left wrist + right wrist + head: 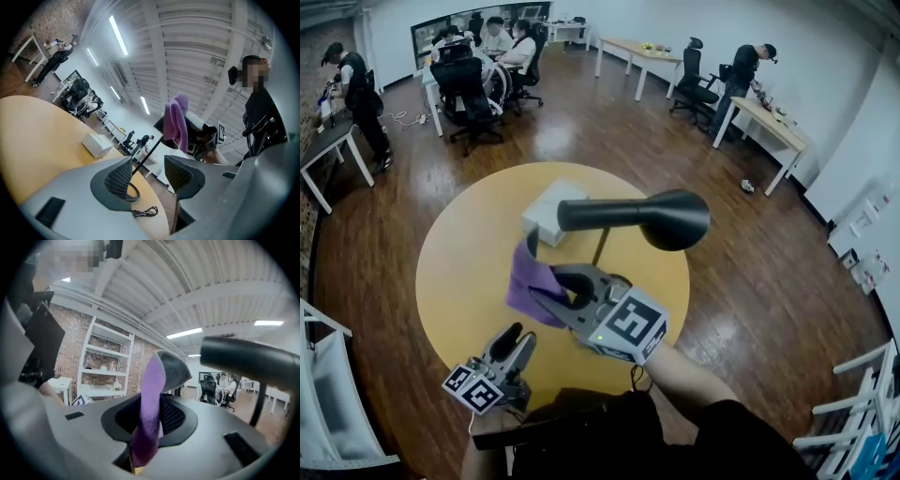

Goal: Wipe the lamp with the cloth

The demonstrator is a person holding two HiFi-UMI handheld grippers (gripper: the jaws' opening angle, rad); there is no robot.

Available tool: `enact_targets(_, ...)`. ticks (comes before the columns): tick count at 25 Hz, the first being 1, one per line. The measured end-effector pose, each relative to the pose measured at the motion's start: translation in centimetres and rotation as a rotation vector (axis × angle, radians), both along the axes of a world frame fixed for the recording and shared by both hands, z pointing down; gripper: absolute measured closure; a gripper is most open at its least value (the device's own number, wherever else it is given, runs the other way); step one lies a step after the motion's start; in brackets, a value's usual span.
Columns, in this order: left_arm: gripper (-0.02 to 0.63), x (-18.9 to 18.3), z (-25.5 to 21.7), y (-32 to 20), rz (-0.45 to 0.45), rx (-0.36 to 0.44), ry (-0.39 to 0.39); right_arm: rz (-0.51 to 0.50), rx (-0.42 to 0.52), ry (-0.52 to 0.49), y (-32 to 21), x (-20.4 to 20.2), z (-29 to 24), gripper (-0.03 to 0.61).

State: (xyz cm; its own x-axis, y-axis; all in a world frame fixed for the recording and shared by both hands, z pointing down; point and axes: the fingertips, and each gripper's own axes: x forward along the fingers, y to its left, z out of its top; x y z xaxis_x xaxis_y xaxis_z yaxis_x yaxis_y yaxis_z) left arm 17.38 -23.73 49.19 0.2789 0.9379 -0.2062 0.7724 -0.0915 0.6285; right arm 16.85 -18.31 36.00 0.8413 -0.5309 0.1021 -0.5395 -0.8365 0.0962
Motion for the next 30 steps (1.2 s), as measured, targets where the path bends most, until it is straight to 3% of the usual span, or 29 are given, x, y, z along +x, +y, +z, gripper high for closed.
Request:
enact_targets(3, 0.405, 0.3, -0.2, -1.8, -0.053, -0.015, -0.001, 0.027, 0.183, 0.089, -0.2, 1.6, -4.0, 0.488)
enact_targets(6, 0.405, 0.6, -0.1, -3.7, -0.107, -0.020, -0.002, 0.057, 0.595, 0.086, 2.9, 2.1, -5.7, 0.488)
enact_targets(8, 0.405, 0.7, -0.2, -4.9, -0.134, -0.017, -0.001, 0.012, 0.884, 0.085, 4.6, 1.8, -6.3, 0.488)
enact_targets(9, 0.405, 0.6, -0.2, -5.4, -0.147, -0.014, -0.002, -0.018, 0.983, 0.102, 5.1, 1.6, -6.7, 0.488)
enact_targets(11, 0.410, 0.3, -0.3, -6.4, -0.170, -0.006, -0.004, -0.061, 1.087, 0.133, 5.4, 1.2, -7.1, 0.489)
enact_targets(19, 0.410, 0.0, -0.8, -6.5, -0.170, -0.002, 0.012, -0.052, 1.152, 0.008, 5.3, 2.9, -3.8, 0.488)
enact_targets(24, 0.410, 0.1, -1.0, -5.0, -0.130, -0.014, 0.016, 0.018, 1.091, -0.054, 5.8, 2.7, -1.5, 0.488)
enact_targets(28, 0.410, -0.2, -1.0, -3.7, -0.090, -0.019, 0.013, 0.065, 1.131, -0.073, 7.9, 1.4, -0.2, 0.488)
enact_targets(30, 0.410, -0.4, -0.9, -3.1, -0.067, -0.015, 0.012, 0.070, 1.109, -0.072, 8.6, 0.5, -0.3, 0.488)
